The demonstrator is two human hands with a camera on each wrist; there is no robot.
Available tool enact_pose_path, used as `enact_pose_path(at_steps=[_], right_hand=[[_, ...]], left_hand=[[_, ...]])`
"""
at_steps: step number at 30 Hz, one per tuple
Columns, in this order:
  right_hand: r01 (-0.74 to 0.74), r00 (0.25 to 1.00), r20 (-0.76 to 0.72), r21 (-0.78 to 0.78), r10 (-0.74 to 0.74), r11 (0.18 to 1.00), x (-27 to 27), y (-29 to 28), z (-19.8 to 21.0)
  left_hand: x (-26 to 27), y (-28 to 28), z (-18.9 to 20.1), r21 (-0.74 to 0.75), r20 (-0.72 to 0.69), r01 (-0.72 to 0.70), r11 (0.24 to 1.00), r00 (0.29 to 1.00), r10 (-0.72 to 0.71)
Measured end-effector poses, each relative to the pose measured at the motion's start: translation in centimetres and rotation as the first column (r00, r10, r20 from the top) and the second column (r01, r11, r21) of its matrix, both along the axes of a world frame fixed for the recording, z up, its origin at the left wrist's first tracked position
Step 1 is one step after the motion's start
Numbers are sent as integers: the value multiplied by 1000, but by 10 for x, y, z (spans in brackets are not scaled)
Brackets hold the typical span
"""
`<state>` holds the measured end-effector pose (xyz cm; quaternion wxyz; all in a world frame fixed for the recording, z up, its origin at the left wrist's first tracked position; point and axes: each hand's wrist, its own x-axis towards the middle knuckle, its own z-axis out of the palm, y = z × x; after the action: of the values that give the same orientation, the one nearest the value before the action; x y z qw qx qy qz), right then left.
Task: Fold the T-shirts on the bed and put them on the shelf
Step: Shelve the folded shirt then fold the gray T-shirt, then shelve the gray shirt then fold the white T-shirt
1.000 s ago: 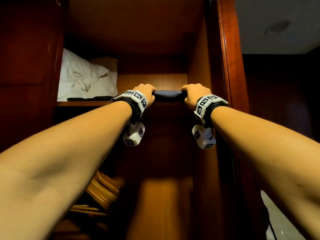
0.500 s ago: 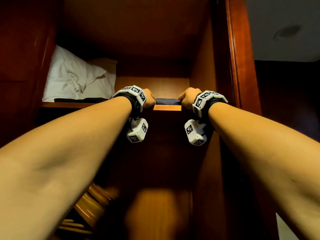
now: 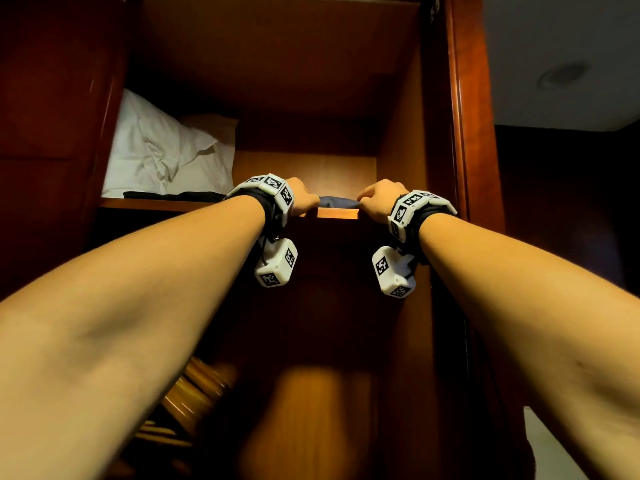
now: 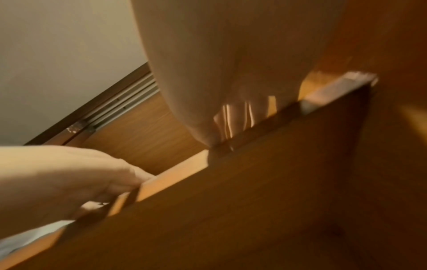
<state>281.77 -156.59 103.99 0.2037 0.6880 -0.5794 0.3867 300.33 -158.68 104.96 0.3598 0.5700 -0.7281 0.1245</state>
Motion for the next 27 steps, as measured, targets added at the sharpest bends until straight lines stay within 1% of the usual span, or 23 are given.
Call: enact_pose_path(at_steps=[4, 7, 9, 10, 14, 18, 20, 24, 27], right_hand=[[22, 997, 70, -97, -15, 995, 1, 25, -7], [71, 992, 110, -120, -58, 990, 3, 54, -21], [95, 988, 134, -124, -78, 988, 0, 72, -33], [114, 986, 135, -116, -98, 987, -3, 84, -41], [209, 971, 129, -52, -201, 977, -22, 125, -73], [348, 932, 94, 47, -351, 936, -58, 171, -100], [411, 904, 87, 91, -418, 907, -81, 195, -116], [504, 849, 96, 146, -520, 851, -131, 239, -145], [576, 796, 92, 187, -598, 795, -178, 273, -163]], left_hand=[[-3, 27, -11, -77, 8, 115, 990, 993, -115], [-11, 57, -28, -136, 33, 216, 967, 976, -214], [-20, 71, -40, -128, 43, 288, 949, 958, -285], [-25, 77, -47, -111, 26, 324, 939, 946, -323], [-56, 100, -78, -40, 11, 462, 886, 887, -462], [-106, 120, -110, 23, -90, 616, 787, 786, -612], [-138, 130, -129, 64, -137, 689, 722, 723, -677], [-203, 154, -161, 95, -166, 787, 609, 616, -770], [-263, 173, -182, 152, -209, 863, 483, 505, -837]])
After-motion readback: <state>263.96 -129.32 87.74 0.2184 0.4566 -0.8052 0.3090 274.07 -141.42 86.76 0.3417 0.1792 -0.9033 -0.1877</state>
